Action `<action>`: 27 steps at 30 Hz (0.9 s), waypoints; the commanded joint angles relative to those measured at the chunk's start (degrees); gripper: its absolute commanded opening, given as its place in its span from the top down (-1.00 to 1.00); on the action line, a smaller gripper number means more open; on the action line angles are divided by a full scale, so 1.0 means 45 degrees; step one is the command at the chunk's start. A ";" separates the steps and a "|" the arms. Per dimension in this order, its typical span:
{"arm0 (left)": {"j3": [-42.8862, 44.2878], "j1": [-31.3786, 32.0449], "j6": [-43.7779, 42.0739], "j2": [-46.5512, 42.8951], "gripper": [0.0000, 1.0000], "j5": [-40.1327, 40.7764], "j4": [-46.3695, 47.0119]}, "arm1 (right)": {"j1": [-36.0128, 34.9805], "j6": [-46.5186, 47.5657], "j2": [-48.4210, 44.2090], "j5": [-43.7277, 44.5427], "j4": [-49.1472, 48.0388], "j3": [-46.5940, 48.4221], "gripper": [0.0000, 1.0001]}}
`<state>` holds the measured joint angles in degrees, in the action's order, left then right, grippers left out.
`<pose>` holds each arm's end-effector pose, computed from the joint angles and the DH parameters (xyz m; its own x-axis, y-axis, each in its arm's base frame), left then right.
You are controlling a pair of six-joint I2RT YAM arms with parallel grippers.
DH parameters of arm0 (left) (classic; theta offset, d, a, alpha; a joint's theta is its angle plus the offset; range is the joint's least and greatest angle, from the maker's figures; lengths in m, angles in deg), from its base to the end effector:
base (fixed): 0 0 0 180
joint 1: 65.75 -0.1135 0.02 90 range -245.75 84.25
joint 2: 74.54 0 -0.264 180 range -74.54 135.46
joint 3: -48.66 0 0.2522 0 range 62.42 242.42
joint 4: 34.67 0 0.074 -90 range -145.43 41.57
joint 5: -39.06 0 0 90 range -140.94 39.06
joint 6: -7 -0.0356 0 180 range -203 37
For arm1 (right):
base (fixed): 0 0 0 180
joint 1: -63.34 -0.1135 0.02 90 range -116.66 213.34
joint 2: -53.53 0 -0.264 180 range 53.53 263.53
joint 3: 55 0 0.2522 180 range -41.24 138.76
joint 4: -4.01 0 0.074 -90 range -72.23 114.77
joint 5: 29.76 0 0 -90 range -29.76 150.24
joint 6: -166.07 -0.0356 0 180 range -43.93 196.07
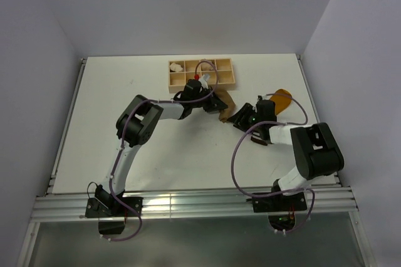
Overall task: Roll the socks
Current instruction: Roll the sock at the center of the board.
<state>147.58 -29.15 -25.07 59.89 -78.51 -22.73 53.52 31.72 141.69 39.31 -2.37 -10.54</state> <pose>0.3971 -0.3154 0.1133 -0.9069 -0.2621 -0.3298 0.1894 0.4456 -0.8750 0.2729 0.0601 0.1381 -0.7342 0.5355 -0.4173 0.1035 0.6957 0.7108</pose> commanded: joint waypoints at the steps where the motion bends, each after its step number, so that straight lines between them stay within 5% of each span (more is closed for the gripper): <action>1: 0.0058 0.0011 -0.0549 0.0576 0.99 -0.0220 -0.0885 | 0.0269 -0.1234 0.0640 -0.0759 -0.4166 -0.0725 -0.08; 16: 0.1250 0.0011 -0.2033 0.1239 0.95 -0.1333 -0.0710 | 0.0777 -0.3403 0.3005 -0.0760 -0.9953 -0.2036 -0.15; 27: 0.1133 0.0011 -0.1917 0.1552 0.89 -0.2349 0.0422 | 0.0777 -0.3952 0.3885 -0.0428 -0.9863 -0.1608 -0.11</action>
<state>153.03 -29.56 -31.82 64.18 -86.71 -20.68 56.64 14.36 158.76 35.90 -44.77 -19.06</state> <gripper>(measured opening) 0.052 0.561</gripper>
